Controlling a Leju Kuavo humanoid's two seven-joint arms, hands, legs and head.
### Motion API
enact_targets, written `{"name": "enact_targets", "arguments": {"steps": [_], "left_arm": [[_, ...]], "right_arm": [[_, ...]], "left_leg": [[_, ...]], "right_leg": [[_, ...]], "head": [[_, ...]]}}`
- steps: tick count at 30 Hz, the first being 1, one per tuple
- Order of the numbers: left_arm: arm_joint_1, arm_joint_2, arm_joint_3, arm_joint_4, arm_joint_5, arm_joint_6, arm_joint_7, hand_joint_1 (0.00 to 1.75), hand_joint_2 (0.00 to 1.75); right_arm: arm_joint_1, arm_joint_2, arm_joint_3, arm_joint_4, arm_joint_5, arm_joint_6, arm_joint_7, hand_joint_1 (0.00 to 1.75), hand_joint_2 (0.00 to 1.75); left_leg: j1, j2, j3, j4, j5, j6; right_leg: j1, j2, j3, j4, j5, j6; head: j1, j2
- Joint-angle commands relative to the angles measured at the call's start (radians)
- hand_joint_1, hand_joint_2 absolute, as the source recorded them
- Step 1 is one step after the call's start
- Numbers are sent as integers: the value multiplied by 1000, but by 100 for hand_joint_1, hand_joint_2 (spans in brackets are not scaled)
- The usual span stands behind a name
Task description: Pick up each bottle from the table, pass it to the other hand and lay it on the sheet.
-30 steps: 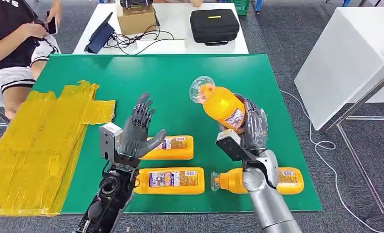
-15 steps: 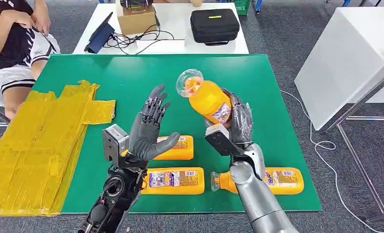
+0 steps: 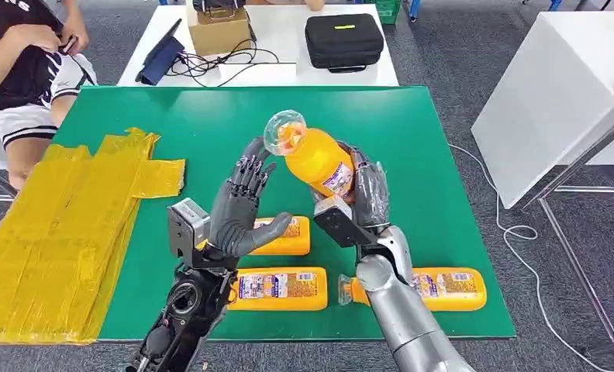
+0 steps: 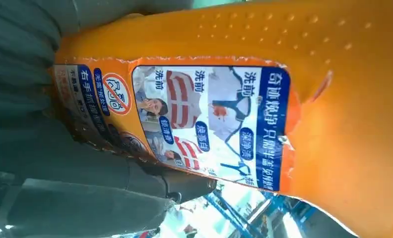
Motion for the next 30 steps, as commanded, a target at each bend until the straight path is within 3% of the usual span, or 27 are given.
{"name": "enact_targets", "arguments": {"steps": [1, 5, 11, 13, 14, 15, 20, 30], "left_arm": [[-83, 5, 6, 126, 17, 6, 3, 0, 175], [-82, -2, 15, 135, 23, 8, 3, 0, 175], [-77, 0, 14, 134, 23, 8, 3, 0, 175], [-77, 0, 14, 134, 23, 8, 3, 0, 175], [-77, 0, 14, 134, 23, 8, 3, 0, 175], [-76, 0, 14, 132, 26, 7, 3, 0, 175], [-73, 4, 16, 145, 41, 7, -5, 0, 175], [-31, 3, 51, 111, 71, 65, -56, 0, 175]], "right_arm": [[6, -13, 187, -53, -98, 195, -34, 175, 175], [27, -16, 223, -90, -129, 273, -4, 175, 175], [27, -17, 224, -87, -129, 274, -4, 175, 175], [27, -17, 224, -87, -129, 274, -4, 175, 175], [27, -17, 224, -87, -129, 274, -4, 175, 175], [27, -18, 220, -86, -171, 323, -13, 175, 175], [52, -45, 274, -126, -272, 514, -66, 175, 175], [42, -40, 323, -58, -248, 479, -44, 175, 175]], "left_leg": [[0, 1, 4, -1, -1, -1], [1, -1, 6, -1, -2, -2], [1, 0, 1, -1, 0, -1], [1, 0, 2, -1, -1, -1], [1, 1, 10, -1, -4, -2], [1, 0, 4, -1, -1, -1], [1, 0, 3, -1, -1, -1], [1, 2, 5, -1, -2, -1]], "right_leg": [[0, 0, 4, -1, -1, 0], [1, -2, 6, -1, -3, 0], [1, -1, 1, -1, -1, 0], [1, -1, 2, -1, -1, 0], [2, -1, 10, -2, -3, 0], [1, -2, 4, -1, -2, 0], [1, -1, 3, -1, -1, 0], [1, 1, 5, -2, -1, 0]], "head": [[0, 0], [0, 0], [0, 0], [0, 0], [0, 0], [0, 0], [0, 0], [0, 0]]}}
